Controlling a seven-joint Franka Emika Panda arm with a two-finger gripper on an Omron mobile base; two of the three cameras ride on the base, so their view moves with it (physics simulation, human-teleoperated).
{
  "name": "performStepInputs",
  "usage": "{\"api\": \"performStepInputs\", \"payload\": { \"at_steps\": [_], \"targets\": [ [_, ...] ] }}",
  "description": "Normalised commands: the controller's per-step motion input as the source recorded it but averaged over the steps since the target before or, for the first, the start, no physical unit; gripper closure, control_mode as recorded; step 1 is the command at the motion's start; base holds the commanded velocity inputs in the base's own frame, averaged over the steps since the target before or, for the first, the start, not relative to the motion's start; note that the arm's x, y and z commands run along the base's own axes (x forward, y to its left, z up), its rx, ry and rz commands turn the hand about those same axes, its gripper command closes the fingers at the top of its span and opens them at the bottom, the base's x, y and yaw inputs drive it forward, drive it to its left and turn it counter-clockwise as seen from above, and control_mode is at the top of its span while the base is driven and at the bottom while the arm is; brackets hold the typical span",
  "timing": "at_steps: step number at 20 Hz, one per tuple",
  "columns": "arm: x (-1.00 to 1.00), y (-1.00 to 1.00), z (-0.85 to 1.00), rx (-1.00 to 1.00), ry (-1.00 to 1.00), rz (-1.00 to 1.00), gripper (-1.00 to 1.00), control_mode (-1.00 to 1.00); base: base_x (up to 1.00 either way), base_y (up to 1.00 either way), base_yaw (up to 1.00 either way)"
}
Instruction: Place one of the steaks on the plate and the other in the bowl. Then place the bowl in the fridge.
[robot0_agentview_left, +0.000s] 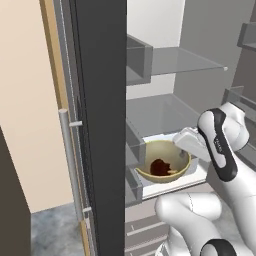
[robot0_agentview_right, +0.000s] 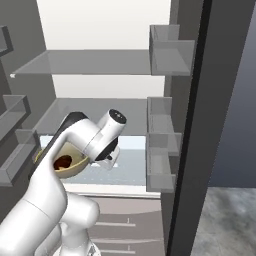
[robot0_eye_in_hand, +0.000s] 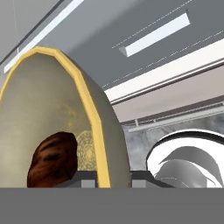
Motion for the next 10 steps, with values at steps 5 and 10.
{"api": "performStepInputs", "payload": {
  "at_steps": [5, 10],
  "targets": [
    [-0.05, -0.03, 0.0, 0.02, -0.07, -0.09, 1.0, -1.0, 0.0, 0.0, 0.0],
    [0.36, 0.09, 0.18, 0.14, -0.06, -0.49, 1.0, -1.0, 0.0, 0.0, 0.0]
  ]
}}
